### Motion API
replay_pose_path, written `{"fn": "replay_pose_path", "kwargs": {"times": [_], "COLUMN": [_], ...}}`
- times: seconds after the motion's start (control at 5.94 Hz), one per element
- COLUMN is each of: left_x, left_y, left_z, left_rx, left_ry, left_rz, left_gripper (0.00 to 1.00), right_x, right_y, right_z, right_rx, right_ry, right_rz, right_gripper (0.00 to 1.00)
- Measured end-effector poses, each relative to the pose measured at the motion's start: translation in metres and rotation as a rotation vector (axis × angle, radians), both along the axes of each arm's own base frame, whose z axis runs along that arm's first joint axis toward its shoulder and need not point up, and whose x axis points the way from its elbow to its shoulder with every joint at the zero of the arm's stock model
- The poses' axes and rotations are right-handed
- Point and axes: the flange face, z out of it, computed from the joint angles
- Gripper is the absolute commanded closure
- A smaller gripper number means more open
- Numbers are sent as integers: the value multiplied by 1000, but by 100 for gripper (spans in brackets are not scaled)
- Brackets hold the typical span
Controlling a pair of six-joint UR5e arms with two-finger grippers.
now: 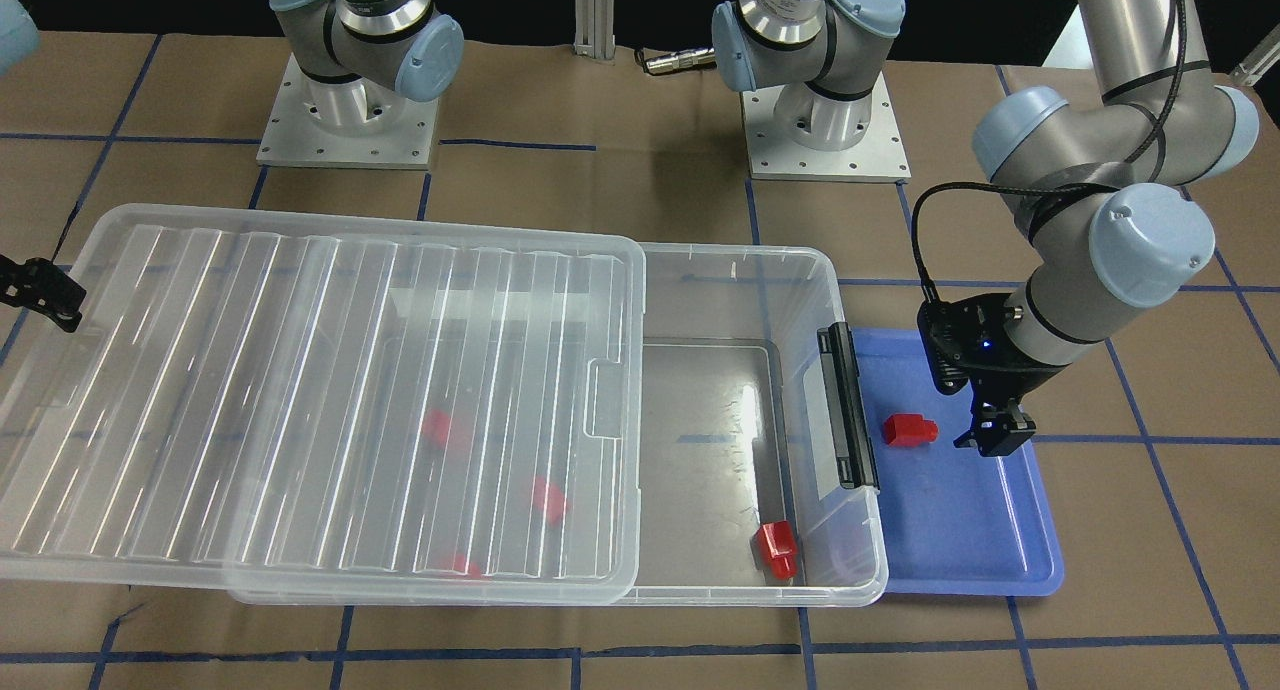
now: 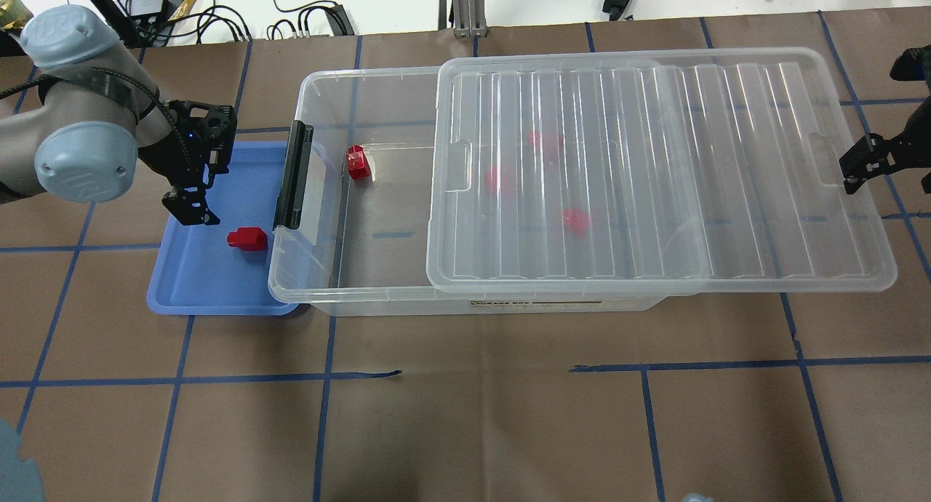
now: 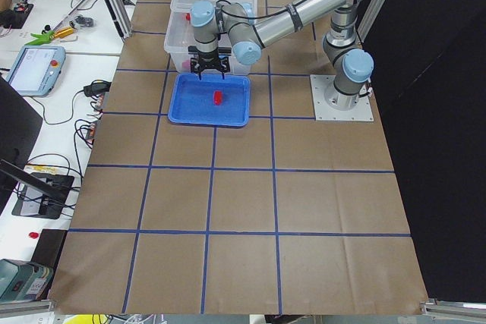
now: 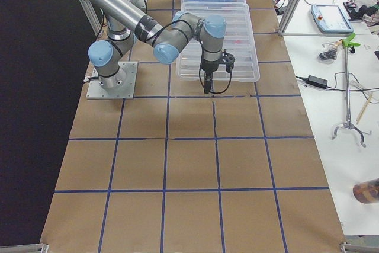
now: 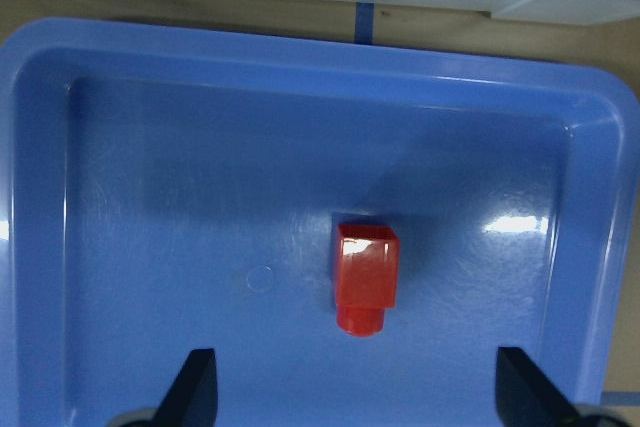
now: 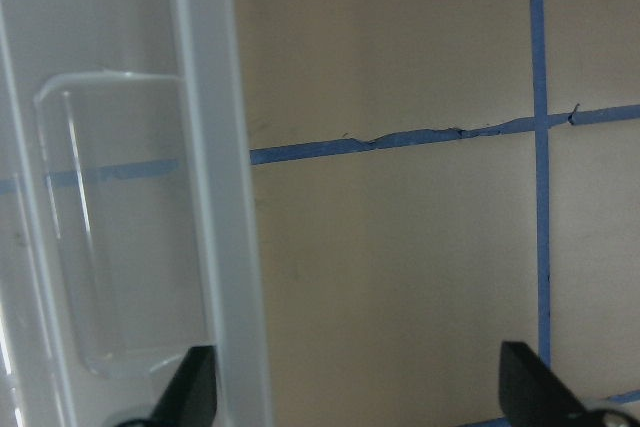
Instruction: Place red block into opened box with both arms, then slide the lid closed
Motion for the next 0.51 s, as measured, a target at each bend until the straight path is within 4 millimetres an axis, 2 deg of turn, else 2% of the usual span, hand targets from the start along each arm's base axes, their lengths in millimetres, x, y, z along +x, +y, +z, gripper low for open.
{"fn": "replay_pose_path", "kwargs": {"times": [0.34, 0.51], "left_x": [2, 3], "left_y": [-3, -3], "left_z": [-50, -74], "left_rx": [45, 51], "left_ry": [12, 14], "left_rz": [-10, -10], "left_gripper": [3, 8], "right_x": [0, 2], "right_y": [3, 3], "right_z": [10, 25], "right_rx": [-4, -21], "right_ry": [30, 41], "right_rz": [-14, -29], "right_gripper": [0, 0]}}
